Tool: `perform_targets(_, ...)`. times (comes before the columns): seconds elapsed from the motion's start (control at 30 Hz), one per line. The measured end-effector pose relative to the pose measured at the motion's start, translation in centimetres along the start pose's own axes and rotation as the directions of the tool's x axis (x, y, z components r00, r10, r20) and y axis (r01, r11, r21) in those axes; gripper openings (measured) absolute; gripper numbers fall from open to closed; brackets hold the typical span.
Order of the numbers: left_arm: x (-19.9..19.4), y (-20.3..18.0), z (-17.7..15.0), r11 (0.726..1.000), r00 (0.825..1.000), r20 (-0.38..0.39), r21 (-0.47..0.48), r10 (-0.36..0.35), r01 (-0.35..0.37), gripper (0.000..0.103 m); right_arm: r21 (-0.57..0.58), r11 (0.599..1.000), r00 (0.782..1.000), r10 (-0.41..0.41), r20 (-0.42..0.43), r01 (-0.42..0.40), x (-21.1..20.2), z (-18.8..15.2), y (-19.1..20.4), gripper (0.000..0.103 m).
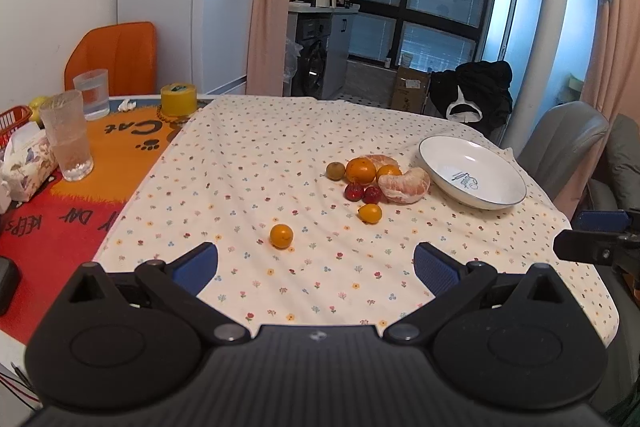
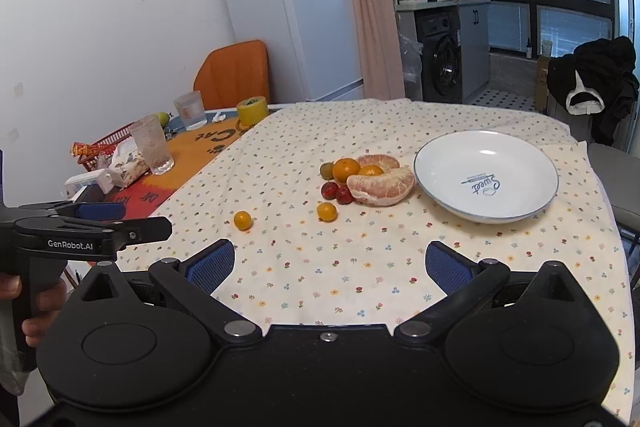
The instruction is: Organize fruits
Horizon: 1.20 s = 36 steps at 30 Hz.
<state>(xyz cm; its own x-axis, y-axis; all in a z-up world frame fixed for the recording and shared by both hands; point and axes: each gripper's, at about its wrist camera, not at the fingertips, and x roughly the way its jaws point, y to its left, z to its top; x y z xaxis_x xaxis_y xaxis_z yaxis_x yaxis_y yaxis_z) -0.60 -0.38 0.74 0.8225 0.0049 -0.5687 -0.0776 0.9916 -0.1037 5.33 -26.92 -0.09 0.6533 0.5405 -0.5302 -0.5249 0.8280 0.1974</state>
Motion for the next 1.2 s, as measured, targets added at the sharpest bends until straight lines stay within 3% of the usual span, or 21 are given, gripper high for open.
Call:
perform_targets(0.2, 0.8, 0.3, -0.6, 1.000, 1.000, 0.016, -0.020, 0.014, -0.013, 0.103, -0.014, 1.000, 1.000, 0.002, -0.015, -0.002, 1.1, -0.3, -0.1, 0.103)
perform_targets(0.3, 1.5, 0.4, -0.6, 1.000, 1.000, 0.005, -0.026, 0.013, -0.013, 0.103, 0.011, 1.000, 1.000, 0.000, 0.023, 0.000, 1.3, -0.3, -0.8, 0.103)
perform_targets(1.07, 8.0, 2.8, -1.5, 0.994, 1.000, 0.000, -0.104, 0.020, -0.020, 0.100, 0.051, 0.997, 0.997, 0.061, -0.047, -0.059, 8.9, -0.6, -3.2, 0.102)
perform_targets(1.2, 9.4, 2.8, -1.6, 0.995, 1.000, -0.006, -0.104, 0.007, -0.007, 0.097, 0.044, 0.997, 0.995, 0.071, -0.063, -0.068, 10.2, -0.7, -3.2, 0.096)
